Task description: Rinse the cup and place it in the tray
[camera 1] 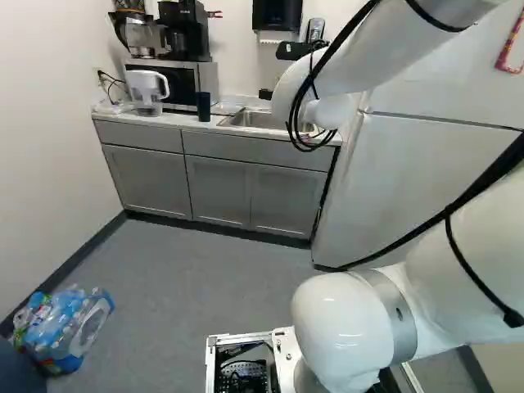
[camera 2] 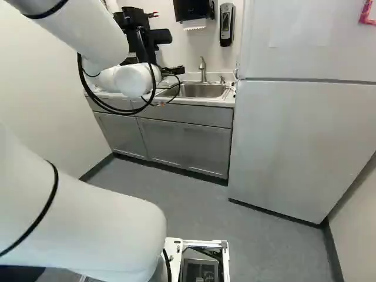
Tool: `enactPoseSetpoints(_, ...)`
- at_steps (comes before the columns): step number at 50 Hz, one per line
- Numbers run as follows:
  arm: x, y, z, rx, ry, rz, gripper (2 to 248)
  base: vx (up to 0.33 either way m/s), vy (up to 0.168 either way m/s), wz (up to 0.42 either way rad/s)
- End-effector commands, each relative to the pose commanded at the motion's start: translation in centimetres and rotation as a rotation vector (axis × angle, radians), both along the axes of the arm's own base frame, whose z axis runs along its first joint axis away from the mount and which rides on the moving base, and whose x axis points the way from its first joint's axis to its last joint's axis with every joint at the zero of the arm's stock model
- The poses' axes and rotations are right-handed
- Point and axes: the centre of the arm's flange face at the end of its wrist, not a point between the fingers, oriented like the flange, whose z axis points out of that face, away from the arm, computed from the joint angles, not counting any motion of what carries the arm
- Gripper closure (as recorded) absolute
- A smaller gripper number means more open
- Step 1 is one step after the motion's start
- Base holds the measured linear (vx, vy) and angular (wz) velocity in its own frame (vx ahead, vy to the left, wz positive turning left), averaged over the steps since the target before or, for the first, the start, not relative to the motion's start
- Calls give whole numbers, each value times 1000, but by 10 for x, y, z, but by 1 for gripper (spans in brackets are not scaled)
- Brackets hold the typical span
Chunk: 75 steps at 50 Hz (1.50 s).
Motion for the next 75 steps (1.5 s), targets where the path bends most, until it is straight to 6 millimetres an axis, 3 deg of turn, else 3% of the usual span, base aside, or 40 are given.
enactPoseSetpoints(55,17,0,52,0,-13,-1,3,0,0,0)
enactPoseSetpoints(75,17,0,52,0,-13,-1,3,-1,-2,16)
